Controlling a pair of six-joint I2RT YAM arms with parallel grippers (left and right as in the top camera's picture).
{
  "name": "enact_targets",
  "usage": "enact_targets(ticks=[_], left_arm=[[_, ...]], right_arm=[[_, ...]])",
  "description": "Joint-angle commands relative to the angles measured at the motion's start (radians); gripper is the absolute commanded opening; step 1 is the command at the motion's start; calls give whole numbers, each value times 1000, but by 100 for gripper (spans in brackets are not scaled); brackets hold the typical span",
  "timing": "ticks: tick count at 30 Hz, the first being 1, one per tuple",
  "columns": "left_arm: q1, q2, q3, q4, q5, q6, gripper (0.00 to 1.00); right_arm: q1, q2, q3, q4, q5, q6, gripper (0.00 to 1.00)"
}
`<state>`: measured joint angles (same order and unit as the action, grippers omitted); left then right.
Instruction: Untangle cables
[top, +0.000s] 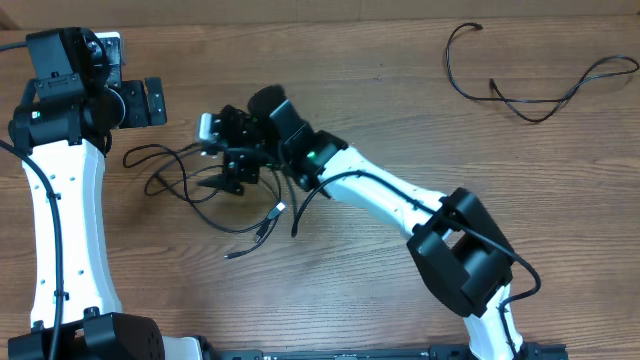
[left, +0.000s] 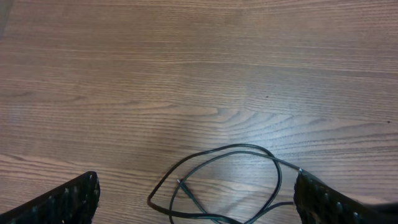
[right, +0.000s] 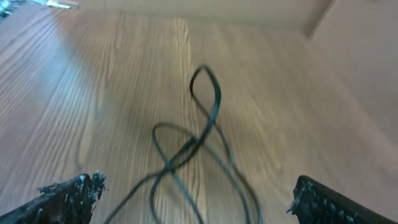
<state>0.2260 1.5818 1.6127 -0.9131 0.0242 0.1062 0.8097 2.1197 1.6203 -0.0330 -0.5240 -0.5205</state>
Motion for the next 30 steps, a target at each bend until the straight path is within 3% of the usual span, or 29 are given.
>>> enact_targets(ticks=[1, 13, 30], left_arm=[[-2, -5, 8, -2, -6, -13, 100], [-2, -5, 8, -2, -6, -13, 99], [-2, -5, 8, -2, -6, -13, 100]], right_arm=[[31, -1, 11, 45, 106, 43, 100], [39, 50, 11, 216, 173, 391, 100], [120, 149, 11, 308, 201, 401, 100]])
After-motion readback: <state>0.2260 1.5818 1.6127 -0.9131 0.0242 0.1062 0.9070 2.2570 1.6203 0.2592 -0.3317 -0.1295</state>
